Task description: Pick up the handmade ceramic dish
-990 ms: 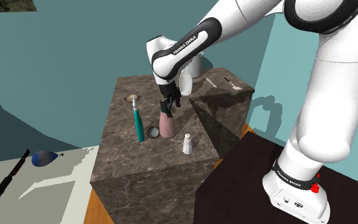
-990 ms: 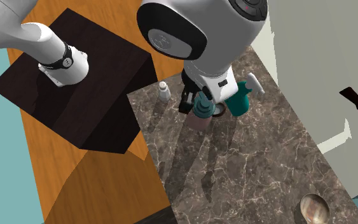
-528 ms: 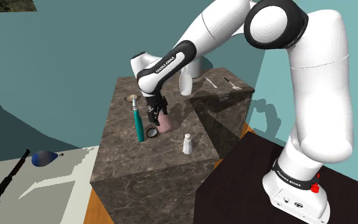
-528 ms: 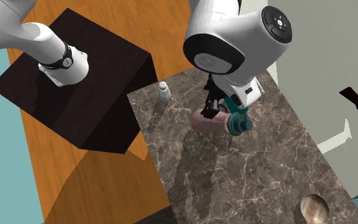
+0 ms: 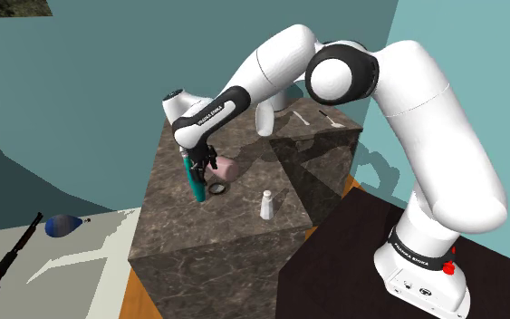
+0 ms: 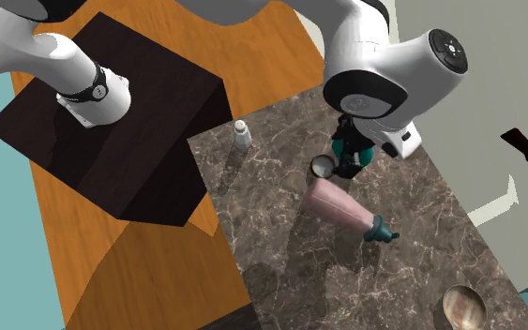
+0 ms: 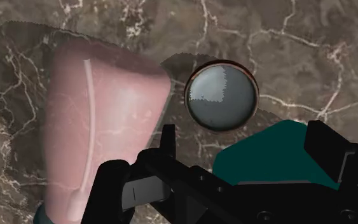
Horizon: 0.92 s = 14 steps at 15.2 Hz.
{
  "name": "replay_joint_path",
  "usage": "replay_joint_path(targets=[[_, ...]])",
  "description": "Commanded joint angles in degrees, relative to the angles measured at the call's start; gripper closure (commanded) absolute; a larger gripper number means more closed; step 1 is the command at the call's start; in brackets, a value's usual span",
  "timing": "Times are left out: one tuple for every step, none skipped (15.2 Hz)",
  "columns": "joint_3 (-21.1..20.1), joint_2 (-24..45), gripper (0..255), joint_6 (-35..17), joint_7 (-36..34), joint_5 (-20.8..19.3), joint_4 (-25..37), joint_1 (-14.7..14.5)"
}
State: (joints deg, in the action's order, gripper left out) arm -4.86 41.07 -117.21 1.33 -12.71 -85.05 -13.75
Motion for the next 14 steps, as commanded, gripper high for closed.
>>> replay_joint_path(targets=[[0.28,3.4,0,0.47,0.17,-0.29,1.34,-0.14],[0.36,3.88,0,0.01,0.1,-0.32,1.36,-0.19],[0.5,4.38,0,-0.45,0.06,-0.31,1.4,-0.28],[0.71,4.87,0,-0.92,0.05,-0.23,1.44,-0.44],[0.97,5.37,0,-1.38,0.07,-0.1,1.5,-0.63],[1.13,5.89,0,-1.83,0.04,-0.06,1.58,-0.74],[1.15,6.2,0,-2.08,0.0,-0.09,1.64,-0.75],[1.16,6.2,0,-2.08,0.0,-0.09,1.64,-0.75],[1.22,6.0,255,-2.44,0.18,-0.13,1.11,-0.52],[1.22,6.04,255,-2.45,0.16,-0.13,1.15,-0.54],[1.25,6.07,255,-2.42,0.31,-0.13,1.21,-0.42],[1.23,5.97,255,-2.41,0.24,-0.12,1.12,-0.48],[1.24,5.97,255,-2.46,0.27,-0.13,1.08,-0.44],[1.24,6.25,255,-2.06,0.34,-0.1,1.75,-0.48]])
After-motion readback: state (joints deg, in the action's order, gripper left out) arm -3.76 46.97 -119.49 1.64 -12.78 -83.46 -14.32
